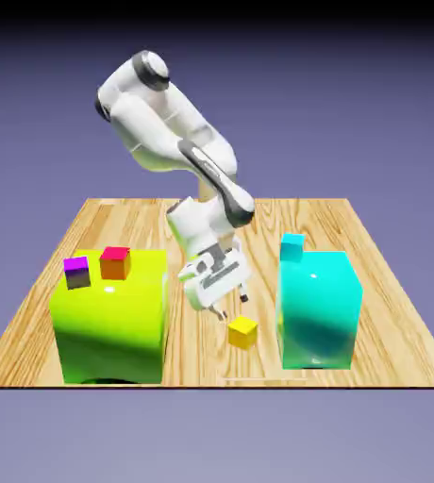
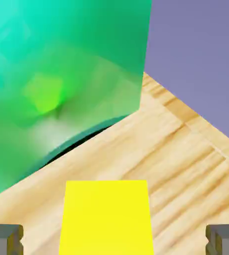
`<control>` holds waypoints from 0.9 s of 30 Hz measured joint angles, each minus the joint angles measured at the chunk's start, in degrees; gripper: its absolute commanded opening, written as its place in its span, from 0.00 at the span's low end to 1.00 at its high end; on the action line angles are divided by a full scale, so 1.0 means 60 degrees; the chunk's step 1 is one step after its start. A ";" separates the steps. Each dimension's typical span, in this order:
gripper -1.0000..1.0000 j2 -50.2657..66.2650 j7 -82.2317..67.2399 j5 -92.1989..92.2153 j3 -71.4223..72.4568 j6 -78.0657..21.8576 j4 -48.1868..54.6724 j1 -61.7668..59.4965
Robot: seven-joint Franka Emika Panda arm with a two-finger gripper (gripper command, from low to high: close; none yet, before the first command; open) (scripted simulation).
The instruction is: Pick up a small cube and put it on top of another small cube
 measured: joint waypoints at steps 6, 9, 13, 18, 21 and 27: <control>0.50 -0.1197 -0.0530 0.0208 -0.1673 0.1072 0.0817 0.2075; 0.00 -0.1651 -0.0731 0.0287 -0.2308 0.1479 0.1127 0.2862; 0.00 -0.1252 -0.0554 0.0217 -0.1751 0.1114 0.0855 0.2171; 0.00 -0.0255 -0.0112 0.0043 -0.0357 0.0219 0.0174 0.0442; 0.00 0.0229 0.0018 0.0012 0.0529 -0.0485 -0.0039 -0.0498; 0.00 0.0478 -0.0578 0.0406 0.2605 -0.2948 0.0769 -0.1764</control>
